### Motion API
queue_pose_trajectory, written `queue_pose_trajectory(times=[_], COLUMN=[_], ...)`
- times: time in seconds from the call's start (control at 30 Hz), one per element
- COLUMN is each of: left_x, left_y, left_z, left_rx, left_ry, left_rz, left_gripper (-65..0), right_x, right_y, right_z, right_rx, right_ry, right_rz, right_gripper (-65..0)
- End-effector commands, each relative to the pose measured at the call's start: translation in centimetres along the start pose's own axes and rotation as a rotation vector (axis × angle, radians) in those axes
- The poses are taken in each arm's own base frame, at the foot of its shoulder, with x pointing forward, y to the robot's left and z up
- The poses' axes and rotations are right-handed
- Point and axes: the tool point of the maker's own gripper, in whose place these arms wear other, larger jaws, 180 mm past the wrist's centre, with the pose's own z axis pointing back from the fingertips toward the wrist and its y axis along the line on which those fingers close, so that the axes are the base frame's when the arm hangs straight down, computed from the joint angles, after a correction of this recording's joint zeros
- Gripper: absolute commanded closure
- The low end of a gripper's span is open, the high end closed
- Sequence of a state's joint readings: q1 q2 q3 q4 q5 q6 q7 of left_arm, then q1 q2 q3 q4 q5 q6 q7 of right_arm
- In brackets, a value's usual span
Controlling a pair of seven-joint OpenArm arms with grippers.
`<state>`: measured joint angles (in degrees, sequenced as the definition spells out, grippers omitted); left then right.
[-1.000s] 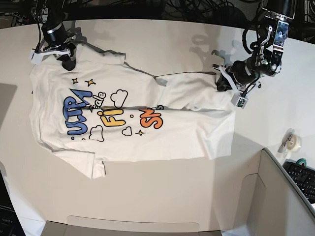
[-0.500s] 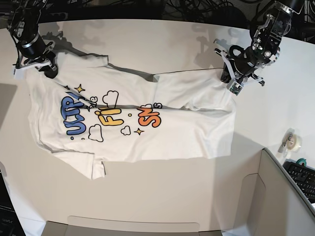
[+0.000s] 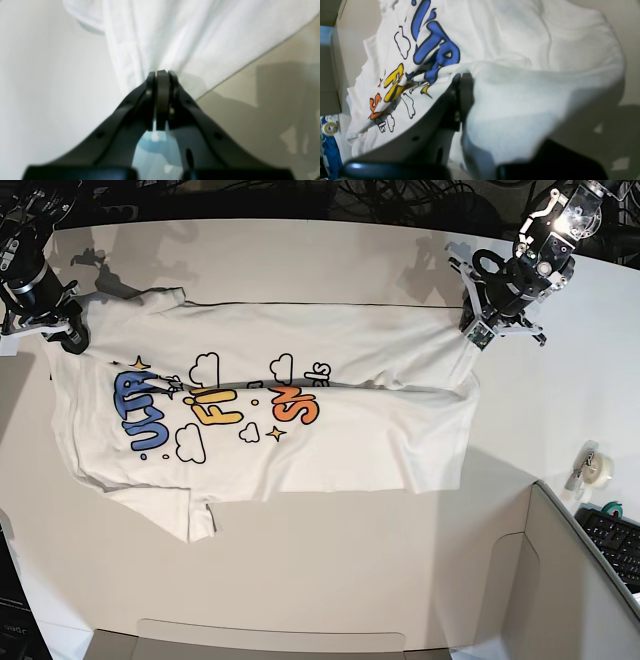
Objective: Layout the t-shirt on the table in an organized manner, then fold the t-shirt properly
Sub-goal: 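Pull the shoulder corners outward with both grippers to flatten the shirt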
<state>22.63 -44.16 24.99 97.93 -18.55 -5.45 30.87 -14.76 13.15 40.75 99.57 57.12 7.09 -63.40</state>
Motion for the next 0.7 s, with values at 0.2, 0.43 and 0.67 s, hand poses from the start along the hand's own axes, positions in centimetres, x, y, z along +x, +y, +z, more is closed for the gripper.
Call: queue_pose_trajectory(times=[0.2,0.43,0.67], left_x=[-11.7,-10.5,-10.5], left_y=[-4.6,-6.6,-6.6], left_z=[2.5,3.5,3.4], left_rx=[-0.13,-0.17,-0.171], left_ry=[0.466,0.425,0.424], left_rz=[-0.045,-0.062,-0.062], left_gripper=[-0.6,-0.6,-0.6], right_x=[-1.8,-5.2,-6.9], right_y=[-2.1,-4.6,-6.0], right_z=[0.8,2.5,3.9], right_rx=[-0.041,-0.112,-0.15], right_ry=[0.042,0.128,0.177], right_rz=[-0.013,-0.023,-0.024], right_gripper=[0.0,0.0,0.0])
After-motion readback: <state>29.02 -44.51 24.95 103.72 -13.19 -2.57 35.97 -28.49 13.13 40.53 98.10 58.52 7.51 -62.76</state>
